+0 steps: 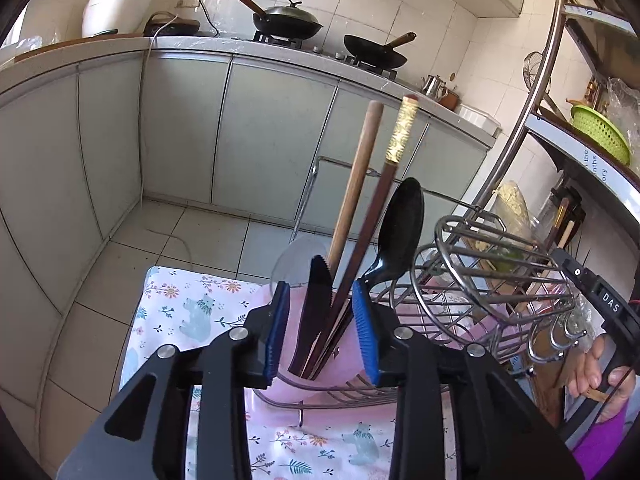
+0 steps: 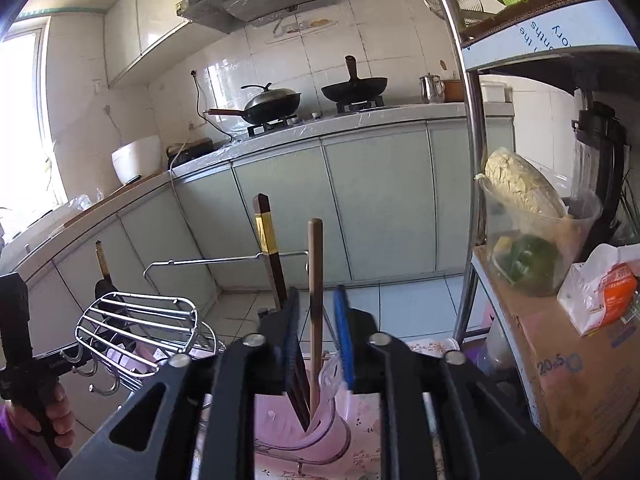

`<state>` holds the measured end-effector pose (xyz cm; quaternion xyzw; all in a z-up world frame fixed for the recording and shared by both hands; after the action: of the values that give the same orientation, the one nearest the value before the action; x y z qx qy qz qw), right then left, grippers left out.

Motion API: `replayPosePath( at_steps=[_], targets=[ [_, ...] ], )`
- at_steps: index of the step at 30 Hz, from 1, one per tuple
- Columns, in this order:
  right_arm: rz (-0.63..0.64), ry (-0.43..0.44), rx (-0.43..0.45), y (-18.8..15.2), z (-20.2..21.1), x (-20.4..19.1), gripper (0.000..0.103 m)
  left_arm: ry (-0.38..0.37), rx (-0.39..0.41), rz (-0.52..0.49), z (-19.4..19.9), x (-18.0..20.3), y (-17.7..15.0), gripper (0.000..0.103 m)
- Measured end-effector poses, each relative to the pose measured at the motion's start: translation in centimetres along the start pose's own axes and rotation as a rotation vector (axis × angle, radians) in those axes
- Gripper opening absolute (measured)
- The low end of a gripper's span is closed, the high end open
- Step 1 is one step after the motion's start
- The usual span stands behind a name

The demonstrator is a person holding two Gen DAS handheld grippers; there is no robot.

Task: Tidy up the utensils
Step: 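Lower the knife into the pink cup with the left gripper while the right inserts its chopstick, then open both grippers and pull them back from the pink cup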

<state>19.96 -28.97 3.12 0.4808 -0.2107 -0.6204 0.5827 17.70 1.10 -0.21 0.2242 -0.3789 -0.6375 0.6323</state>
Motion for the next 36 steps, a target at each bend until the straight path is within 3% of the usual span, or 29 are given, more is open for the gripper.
replayPosePath(
  at_steps=[5, 7, 9, 18, 36],
  targets=[
    [0.002, -0.004, 0.002, 0.2, 0.8, -0.1, 0.028, 0.008, 0.002, -0.003, 0.5, 0.2, -0.2, 0.033],
    [-0.002, -0.001, 0.017, 0.4, 1.4, -0.3, 0.037, 0.014, 0.008, -0.013, 0.9, 0.3, -0.2, 0.033],
    [-0.009, 0.003, 0.032, 0.5, 2.0, -0.3, 0.040, 0.018, 0.017, -0.019, 1.5, 0.4, -0.1, 0.033],
    [-0.001, 0.006, 0.113, 0.5, 6.4, -1.5, 0.041, 0.027, 0.078, 0.003, 4.7, 0.5, 0.2, 0.033],
    [0.091, 0.006, 0.056, -7.0, 7.7, -7.2, 0.042, 0.046, 0.109, -0.056, 7.4, 4.1, -3.1, 0.033]
  ],
)
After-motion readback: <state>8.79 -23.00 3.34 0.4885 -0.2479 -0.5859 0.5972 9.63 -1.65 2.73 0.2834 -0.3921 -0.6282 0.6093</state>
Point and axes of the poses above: each gripper's, at about its wrist camera, not at the fingertips, and z roughly against the way its jaws point, x to its right, y to its top, the point moved 7 cm from there along -z, roughly the way its jaws point, and after that the axes turned 6 degrees about -z, right-handed, at the moved point
